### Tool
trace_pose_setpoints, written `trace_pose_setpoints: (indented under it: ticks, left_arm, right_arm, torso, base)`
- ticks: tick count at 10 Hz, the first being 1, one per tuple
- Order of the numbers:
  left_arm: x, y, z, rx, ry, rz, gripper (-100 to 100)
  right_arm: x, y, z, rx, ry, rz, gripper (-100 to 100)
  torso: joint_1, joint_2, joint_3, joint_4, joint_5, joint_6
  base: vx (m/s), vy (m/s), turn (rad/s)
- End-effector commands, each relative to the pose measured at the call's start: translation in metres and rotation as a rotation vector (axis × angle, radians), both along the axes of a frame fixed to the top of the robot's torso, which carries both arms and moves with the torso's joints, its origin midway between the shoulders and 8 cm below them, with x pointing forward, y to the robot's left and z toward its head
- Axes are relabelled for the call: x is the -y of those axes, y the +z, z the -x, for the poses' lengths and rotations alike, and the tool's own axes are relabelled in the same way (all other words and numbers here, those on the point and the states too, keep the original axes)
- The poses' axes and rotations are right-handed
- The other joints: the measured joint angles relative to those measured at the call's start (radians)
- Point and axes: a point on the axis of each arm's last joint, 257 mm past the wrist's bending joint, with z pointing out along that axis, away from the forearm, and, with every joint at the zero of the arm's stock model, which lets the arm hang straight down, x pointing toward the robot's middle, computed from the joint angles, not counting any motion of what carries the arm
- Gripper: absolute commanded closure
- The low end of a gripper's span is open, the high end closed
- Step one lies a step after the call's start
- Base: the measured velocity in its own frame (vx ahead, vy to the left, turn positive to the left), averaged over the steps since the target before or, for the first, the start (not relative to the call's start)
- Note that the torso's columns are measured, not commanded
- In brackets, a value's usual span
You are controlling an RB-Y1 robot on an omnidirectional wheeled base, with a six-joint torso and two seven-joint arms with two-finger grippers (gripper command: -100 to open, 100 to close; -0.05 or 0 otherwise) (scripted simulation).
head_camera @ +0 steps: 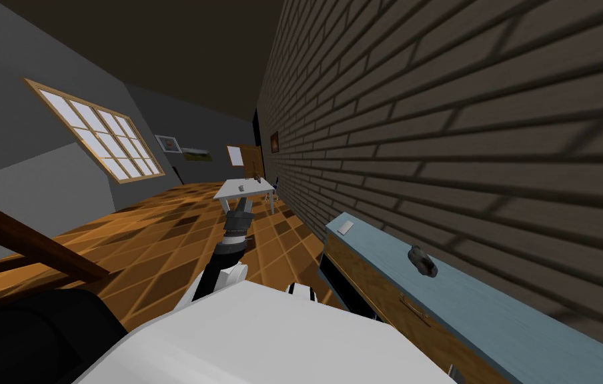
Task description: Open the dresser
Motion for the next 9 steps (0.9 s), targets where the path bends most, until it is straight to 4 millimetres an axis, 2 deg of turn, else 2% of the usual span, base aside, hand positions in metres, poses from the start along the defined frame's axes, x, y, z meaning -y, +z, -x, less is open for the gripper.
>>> trace_pose_setpoints:
  ticks: [1,9]
  left_arm:
    - [0.0,0.0,0.0,0.0,0.0,0.0,0]
    - [0.0,0.0,0.0,0.0,0.0,0.0,0]
  right_arm:
    - [-0.002,0.015,-0.004,0.007,0.042,0.093,-100]
    - [-0.028,0.057,-0.031,0.063,0.206,0.322,-100]
  torso:
    - [0.0,0.0,0.0,0.0,0.0,0.0]
    - [0.0,0.0,0.0,0.0,0.0,0.0]
  base:
    - [0.022,-0.009,0.026]
    - [0.02,-0.01,0.012]
